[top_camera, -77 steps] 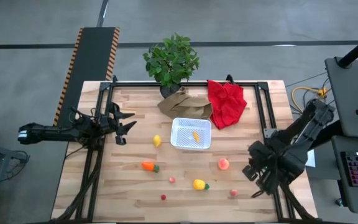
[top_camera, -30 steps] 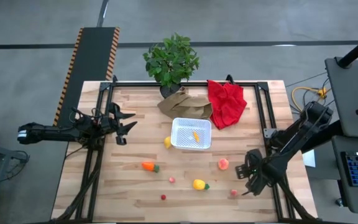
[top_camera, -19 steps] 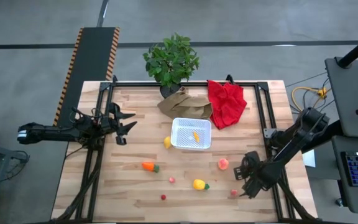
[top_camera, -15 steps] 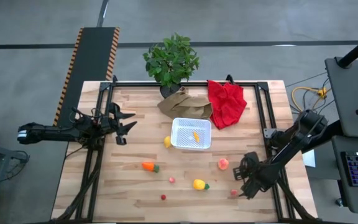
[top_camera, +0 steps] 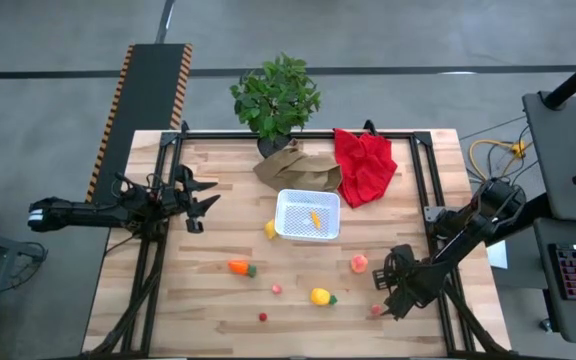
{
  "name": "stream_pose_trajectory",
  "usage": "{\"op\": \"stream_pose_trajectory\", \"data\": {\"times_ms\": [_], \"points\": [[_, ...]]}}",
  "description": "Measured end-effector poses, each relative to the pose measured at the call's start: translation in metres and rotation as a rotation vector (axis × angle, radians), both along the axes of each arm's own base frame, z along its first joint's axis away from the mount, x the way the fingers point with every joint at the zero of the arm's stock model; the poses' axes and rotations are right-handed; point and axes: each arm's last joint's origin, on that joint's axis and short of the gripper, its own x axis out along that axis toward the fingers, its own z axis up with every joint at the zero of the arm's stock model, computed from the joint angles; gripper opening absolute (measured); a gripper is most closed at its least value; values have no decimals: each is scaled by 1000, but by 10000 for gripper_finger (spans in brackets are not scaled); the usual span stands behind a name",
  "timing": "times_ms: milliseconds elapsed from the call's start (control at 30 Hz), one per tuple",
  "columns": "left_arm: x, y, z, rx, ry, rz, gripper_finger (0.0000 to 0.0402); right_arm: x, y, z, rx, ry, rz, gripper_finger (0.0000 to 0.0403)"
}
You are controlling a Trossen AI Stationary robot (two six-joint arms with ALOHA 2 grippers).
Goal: Pick and placing Produce into tupperware
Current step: Put the strawberry into the bin
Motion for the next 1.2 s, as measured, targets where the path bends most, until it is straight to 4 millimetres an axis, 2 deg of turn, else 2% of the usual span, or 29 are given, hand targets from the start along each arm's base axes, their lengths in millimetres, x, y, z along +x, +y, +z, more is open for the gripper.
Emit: {"op": "stream_pose_trajectory", "data": {"times_ms": [200, 433, 633, 767, 1000, 1200], "points": [[0, 0, 0, 0, 0, 0, 144, -1, -1, 0, 5, 20, -3, 115], [0, 0, 0, 0, 0, 0, 144, -2, -1, 4, 31, 18, -5, 126], [0, 0, 0, -1, 1, -1, 144, 2, -2, 18, 4, -47, 20, 112], [0, 0, 0, -1, 0, -1, 144, 10, -3, 32, -86, -206, 62, 112], [0, 0, 0, -35, -5, -9, 144, 38, -14, 69, -408, -519, 238, 112], [0, 0, 0, -52, -11, -14, 144, 65, -38, 95, -560, -462, 368, 112]]}}
